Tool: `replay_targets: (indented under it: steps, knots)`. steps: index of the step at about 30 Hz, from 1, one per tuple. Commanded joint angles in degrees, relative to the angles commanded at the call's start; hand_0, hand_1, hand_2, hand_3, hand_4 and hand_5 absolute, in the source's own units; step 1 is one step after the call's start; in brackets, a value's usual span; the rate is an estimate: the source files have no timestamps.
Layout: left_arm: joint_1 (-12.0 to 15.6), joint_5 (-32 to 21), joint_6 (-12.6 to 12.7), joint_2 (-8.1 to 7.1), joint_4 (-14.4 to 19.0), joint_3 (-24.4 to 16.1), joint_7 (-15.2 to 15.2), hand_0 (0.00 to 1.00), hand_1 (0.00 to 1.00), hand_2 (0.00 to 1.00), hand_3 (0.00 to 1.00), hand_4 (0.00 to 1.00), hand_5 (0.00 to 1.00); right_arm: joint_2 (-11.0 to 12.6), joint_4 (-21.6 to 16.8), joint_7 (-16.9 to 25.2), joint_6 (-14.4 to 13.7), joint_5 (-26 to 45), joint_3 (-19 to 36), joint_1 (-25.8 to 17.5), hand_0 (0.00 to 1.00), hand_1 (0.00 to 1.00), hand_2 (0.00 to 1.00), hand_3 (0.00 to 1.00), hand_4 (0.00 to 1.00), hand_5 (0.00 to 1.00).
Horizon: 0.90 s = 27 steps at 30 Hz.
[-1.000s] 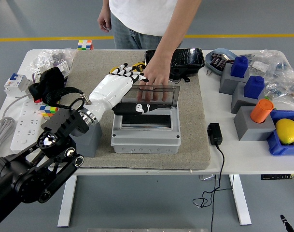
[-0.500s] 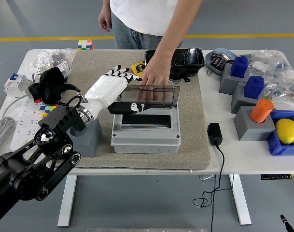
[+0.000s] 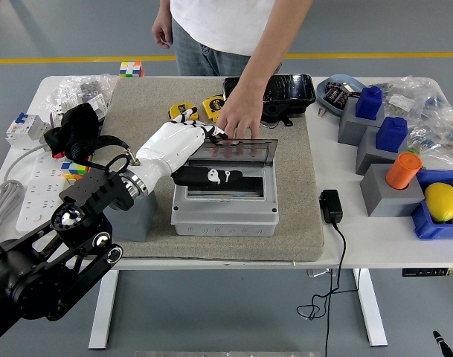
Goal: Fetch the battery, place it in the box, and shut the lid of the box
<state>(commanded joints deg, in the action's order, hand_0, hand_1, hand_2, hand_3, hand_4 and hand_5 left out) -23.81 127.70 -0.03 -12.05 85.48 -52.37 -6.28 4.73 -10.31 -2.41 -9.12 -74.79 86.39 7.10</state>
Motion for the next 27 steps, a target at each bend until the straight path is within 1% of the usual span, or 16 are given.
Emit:
replay_targets:
  steps: [5,10,18,23,25,27]
  knots:
    - [0.5,-0.9,-0.5,-1.28,3.8,1.5,-0.5,0.998,0.806,0.709,0.742,0.998,0.998,0.0,0.0,0.1,0.0,0.3,-0.3,0.1,0.802,0.76,0.761,0.801,0.998,0.998]
    - [0.7,-1.5,-0.6,-2.2,6.4,3.0,-0.8,0.998,0.806,0.709,0.742,0.998,0.998,0.1,0.0,0.0,-0.1,0.0,-0.1,0.0,0.802,0.76,0.761,0.801,0.998,0.998]
    - [1.2,-2.4,-0.8,-2.73,6.6,5.4,-0.8,0.998,0.804,0.708,0.74,0.998,0.998,0.1,0.0,0.0,-0.1,0.1,-0.1,0.1,0.802,0.76,0.761,0.801,0.998,0.998]
    - [0.8,-2.7,0.2,-2.59,7.2,4.9,-0.1,0.998,0.799,0.707,0.741,0.998,0.998,0.1,0.0,-0.1,-0.1,-0.1,0.1,0.2,0.802,0.76,0.76,0.801,0.998,0.998]
    - [0.4,-2.7,0.3,-2.57,8.0,4.6,0.0,0.998,0.799,0.707,0.741,0.998,0.998,0.0,0.0,0.0,-0.1,0.1,-0.1,0.2,0.802,0.76,0.76,0.801,0.998,0.998]
    - [-0.3,-3.2,0.3,-2.78,9.6,4.5,0.2,0.998,0.799,0.707,0.741,0.998,0.998,0.1,0.0,0.0,-0.1,0.1,0.0,0.3,0.802,0.76,0.76,0.801,0.998,0.998]
